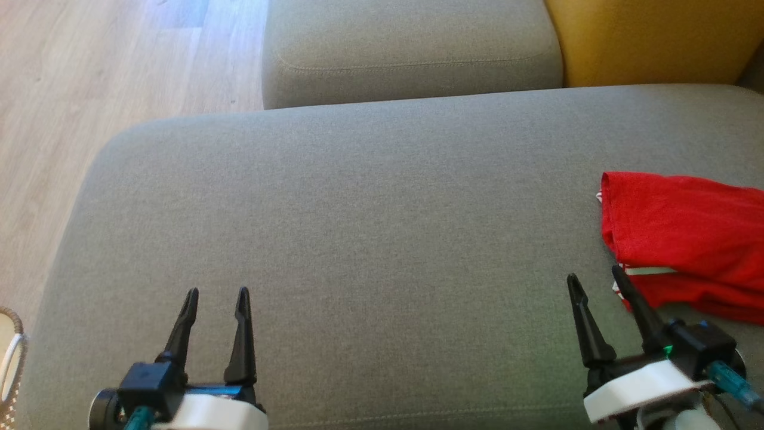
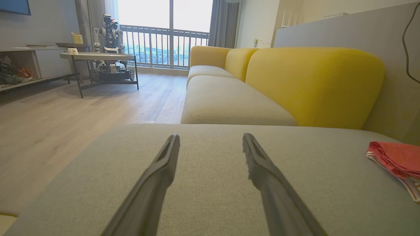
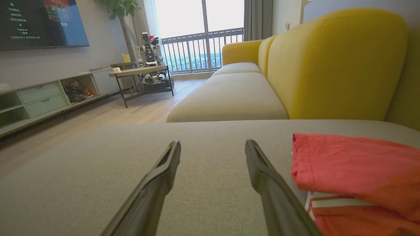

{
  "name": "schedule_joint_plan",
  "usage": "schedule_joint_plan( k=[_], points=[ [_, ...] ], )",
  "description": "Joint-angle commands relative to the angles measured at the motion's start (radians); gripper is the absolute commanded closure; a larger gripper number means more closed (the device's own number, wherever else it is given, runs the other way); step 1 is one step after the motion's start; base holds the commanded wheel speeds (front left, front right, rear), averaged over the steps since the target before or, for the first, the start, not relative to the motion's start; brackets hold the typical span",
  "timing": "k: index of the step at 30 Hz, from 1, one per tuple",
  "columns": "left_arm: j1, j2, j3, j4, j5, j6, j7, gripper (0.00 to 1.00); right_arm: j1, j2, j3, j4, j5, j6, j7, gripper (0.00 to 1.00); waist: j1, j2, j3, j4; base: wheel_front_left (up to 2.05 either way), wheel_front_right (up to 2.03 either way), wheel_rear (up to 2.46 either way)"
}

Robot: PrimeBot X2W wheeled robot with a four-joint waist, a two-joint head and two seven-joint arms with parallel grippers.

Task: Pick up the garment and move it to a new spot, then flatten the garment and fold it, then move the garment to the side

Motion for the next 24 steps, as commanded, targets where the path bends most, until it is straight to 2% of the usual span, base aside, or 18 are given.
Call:
schedule_joint_plan(
  k=[1,2,5,24],
  points=[
    [-0.038,0.004,0.037,-0.041,0.018,-0.001,-0.012,0.0,-0.029,-0.003,0.017,-0.04,-0.006,0.0,-0.01,0.0,0.0001,0.0,0.0,-0.001,0.0,0.0,0.0],
    [0.0,-0.001,0.0,0.001,0.007,0.0,0.0,1.0,0.0,0.0,-0.001,0.002,0.001,0.0,0.0,1.0,0.0001,0.0,0.0,-0.001,0.0,0.0,0.0],
    [0.012,-0.004,-0.004,0.053,0.004,0.0,0.003,1.0,0.009,0.001,0.004,0.052,0.004,0.0,0.002,1.0,0.0001,0.0,-0.001,-0.001,0.0,0.0,0.0],
    [-0.033,0.007,0.024,0.086,-0.233,-0.029,0.044,1.0,-0.02,-0.003,-0.005,0.061,0.23,0.0,0.054,1.0,0.0001,0.0,0.009,-0.006,0.0,0.0,0.0]
  ],
)
